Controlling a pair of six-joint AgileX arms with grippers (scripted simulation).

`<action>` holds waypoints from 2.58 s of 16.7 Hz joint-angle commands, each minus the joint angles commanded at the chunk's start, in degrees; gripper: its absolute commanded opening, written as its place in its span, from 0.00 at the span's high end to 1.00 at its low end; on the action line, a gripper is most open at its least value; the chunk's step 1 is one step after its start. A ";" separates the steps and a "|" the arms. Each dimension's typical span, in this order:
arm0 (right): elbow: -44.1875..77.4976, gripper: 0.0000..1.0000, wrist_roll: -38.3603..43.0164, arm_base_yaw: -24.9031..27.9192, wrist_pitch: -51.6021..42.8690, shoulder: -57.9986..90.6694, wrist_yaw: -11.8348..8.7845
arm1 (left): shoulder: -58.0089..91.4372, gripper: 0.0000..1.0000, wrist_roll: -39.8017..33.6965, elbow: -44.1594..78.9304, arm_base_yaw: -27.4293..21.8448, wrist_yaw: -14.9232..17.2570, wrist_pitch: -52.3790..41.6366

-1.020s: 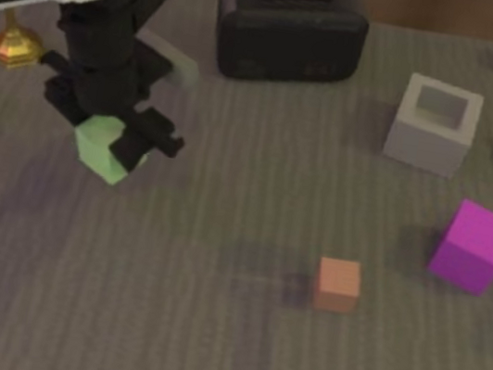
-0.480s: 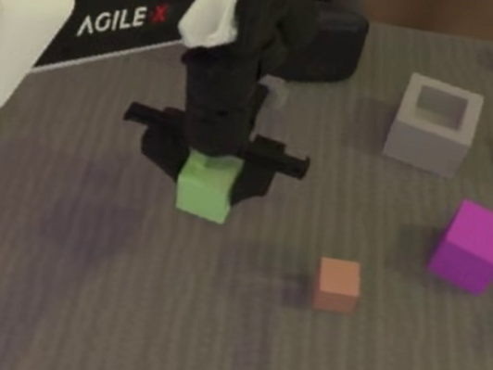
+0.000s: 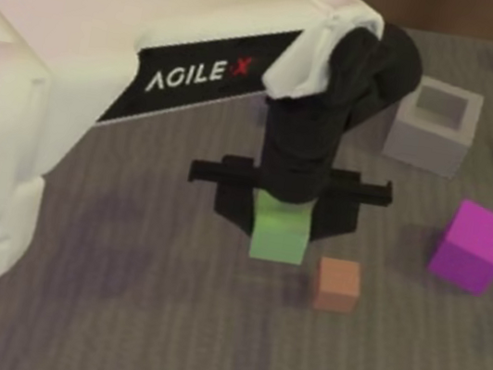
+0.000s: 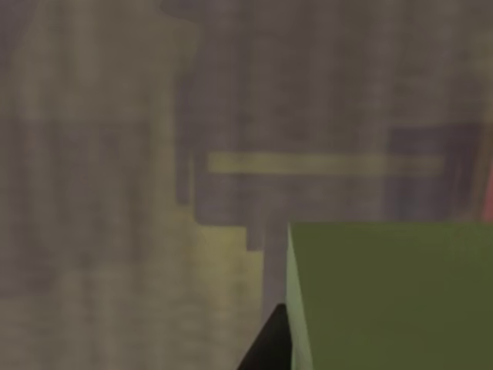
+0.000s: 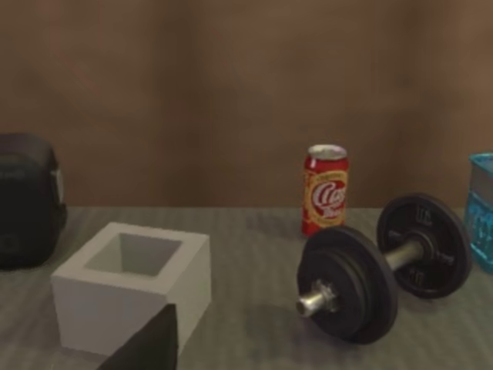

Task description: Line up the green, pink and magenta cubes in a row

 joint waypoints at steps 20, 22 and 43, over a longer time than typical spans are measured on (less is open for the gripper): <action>0.00 0.00 0.00 0.00 0.00 0.00 0.00 | 3.60 1.00 -0.53 -10.07 -0.25 0.00 13.80; 0.00 0.00 0.00 0.00 0.00 0.00 0.00 | 3.60 0.85 -0.53 -10.07 -0.25 0.00 13.80; 0.00 0.00 0.00 0.00 0.00 0.00 0.00 | 3.50 0.00 -0.52 -9.89 -0.22 0.00 13.59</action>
